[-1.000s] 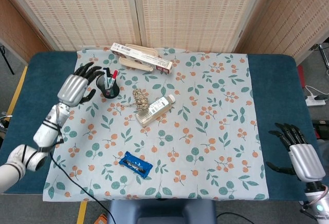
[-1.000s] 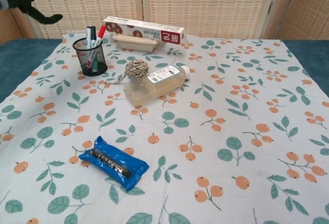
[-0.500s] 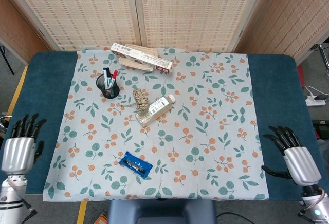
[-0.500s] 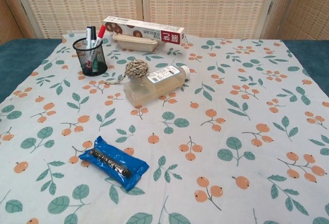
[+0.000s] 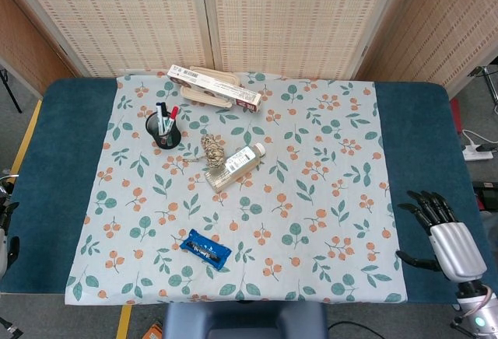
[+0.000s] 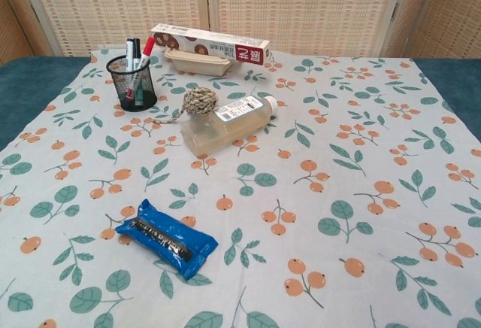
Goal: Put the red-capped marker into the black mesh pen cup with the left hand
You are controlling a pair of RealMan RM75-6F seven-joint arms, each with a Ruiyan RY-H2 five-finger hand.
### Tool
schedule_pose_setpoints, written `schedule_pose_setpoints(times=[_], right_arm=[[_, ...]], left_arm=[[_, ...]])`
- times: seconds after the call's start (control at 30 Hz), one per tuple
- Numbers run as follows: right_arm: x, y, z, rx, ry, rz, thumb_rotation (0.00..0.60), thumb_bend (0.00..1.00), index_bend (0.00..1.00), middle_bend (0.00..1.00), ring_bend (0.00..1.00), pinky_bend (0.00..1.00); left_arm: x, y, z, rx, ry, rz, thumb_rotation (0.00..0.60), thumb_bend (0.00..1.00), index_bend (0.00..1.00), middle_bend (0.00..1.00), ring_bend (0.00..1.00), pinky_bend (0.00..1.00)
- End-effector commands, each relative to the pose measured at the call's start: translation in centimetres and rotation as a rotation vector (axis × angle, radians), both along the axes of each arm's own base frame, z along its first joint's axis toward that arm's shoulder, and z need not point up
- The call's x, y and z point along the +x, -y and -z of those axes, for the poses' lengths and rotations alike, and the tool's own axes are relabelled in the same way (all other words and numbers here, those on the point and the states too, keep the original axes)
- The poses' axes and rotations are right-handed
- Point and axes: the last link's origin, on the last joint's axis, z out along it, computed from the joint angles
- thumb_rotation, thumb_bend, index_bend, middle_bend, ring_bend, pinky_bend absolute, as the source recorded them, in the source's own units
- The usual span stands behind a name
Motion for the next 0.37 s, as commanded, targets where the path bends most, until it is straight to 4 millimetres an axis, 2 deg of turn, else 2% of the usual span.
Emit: schedule_pose_setpoints(times=[0.03,0.37], right_arm=[[-0.03,0.07,0.15,0.006,-0.003,0.002,0.6,0.0,0.22,0.08,0.05,0.0],[-0.21,0.15,0.21,0.0,-0.015,0.011,0.6,0.0,0.22,0.08,0.04,0.0]], left_arm=[[-0.21,-0.11,0.23,-0.019,0.015,-0.002,0.6,0.42,0.17,0.06,0.0,0.12],[-0.18,-0.26,0.58,-0.034,0.015,-0.004,0.6,0.42,0.17,0.04,0.0,0.12]])
